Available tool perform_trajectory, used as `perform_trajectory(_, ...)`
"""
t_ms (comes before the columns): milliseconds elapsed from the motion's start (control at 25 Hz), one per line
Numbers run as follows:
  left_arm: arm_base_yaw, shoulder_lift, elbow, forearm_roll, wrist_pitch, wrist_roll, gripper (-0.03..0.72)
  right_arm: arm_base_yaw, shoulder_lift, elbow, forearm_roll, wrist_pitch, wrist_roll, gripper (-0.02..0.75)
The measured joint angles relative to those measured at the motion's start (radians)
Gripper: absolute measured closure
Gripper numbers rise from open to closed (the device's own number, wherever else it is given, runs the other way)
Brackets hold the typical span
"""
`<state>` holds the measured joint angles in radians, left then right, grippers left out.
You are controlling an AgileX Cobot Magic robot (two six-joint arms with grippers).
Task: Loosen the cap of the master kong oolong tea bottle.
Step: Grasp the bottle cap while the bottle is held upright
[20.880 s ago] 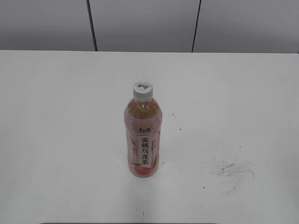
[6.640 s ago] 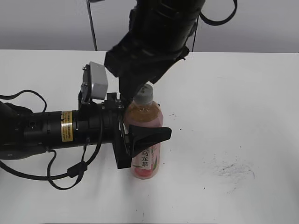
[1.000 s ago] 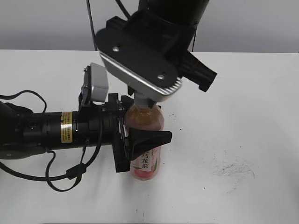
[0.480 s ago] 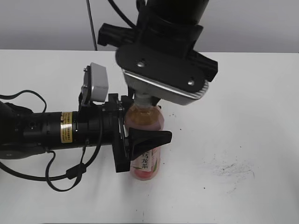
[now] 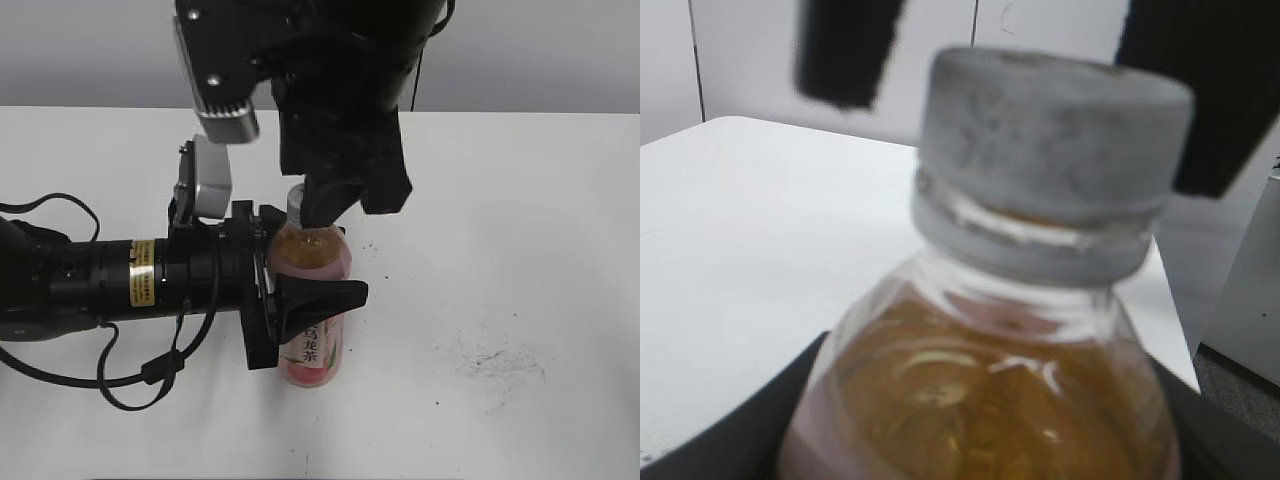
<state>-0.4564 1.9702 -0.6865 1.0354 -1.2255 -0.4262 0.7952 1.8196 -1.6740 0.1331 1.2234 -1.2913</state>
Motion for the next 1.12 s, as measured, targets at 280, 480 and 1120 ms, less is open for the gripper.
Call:
perform_trajectory(280, 0.0, 0.0, 0.0, -0.002, 0.0, -0.002, 0.243, 0.0, -0.007, -0.019, -0.008, 0.001, 0.62, 0.33)
perform_trajectory(480, 0.0, 0.0, 0.0, -0.002, 0.0, -0.002, 0.243, 0.0, -0.007, -0.019, -0.019, 0.001, 1.048, 0.33)
perform_trajectory(1120, 0.0, 0.0, 0.0, -0.001, 0.0, -0.002, 0.243, 0.0, -0.008, 0.03, 0.017, 0.0, 1.458, 0.33)
